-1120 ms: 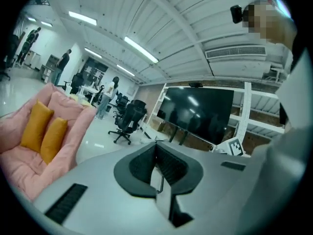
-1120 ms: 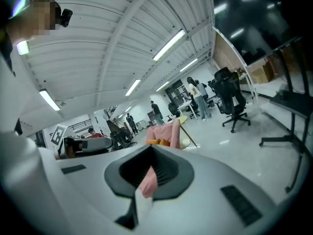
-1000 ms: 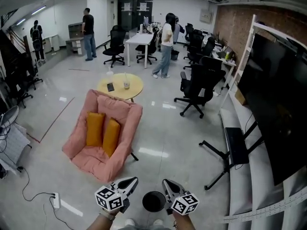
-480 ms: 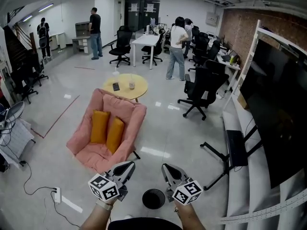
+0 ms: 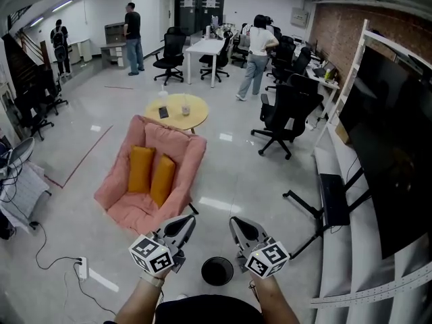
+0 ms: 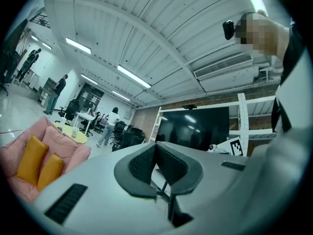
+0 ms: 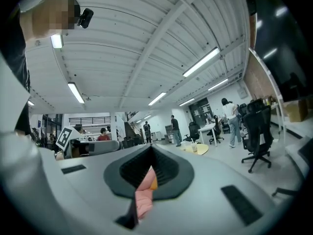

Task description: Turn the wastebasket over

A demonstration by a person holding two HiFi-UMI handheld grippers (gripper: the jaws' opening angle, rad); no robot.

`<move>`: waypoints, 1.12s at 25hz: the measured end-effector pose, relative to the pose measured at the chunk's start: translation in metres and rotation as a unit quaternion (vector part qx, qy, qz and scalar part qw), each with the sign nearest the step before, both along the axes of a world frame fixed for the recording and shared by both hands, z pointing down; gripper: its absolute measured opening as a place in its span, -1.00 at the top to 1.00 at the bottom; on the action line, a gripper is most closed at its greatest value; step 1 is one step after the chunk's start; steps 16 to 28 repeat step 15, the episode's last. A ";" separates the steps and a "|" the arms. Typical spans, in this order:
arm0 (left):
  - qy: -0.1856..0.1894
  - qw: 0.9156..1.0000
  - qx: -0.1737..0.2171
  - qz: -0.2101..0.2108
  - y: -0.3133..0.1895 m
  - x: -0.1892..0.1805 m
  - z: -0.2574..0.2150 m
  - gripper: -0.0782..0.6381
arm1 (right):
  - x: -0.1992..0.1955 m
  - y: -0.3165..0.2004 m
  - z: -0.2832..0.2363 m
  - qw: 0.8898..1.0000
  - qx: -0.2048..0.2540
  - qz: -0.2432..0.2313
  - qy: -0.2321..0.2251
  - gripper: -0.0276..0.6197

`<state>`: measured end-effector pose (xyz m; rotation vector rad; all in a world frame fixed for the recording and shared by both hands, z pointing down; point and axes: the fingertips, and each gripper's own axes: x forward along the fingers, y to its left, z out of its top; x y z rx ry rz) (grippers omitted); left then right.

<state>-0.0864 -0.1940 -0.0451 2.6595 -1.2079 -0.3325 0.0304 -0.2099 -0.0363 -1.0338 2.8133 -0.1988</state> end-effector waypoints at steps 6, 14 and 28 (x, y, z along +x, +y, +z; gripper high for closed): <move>-0.030 0.999 0.035 -0.004 0.003 0.004 -0.010 0.75 | -0.001 -0.001 -0.003 1.000 -0.001 0.002 0.000 0.89; -0.007 0.999 0.030 0.021 0.006 0.004 -0.020 0.75 | -0.008 0.003 -0.006 1.000 -0.003 0.000 0.002 0.89; -0.005 0.999 0.026 0.024 0.006 0.004 -0.020 0.75 | -0.009 0.004 -0.006 1.000 -0.003 0.000 0.001 0.89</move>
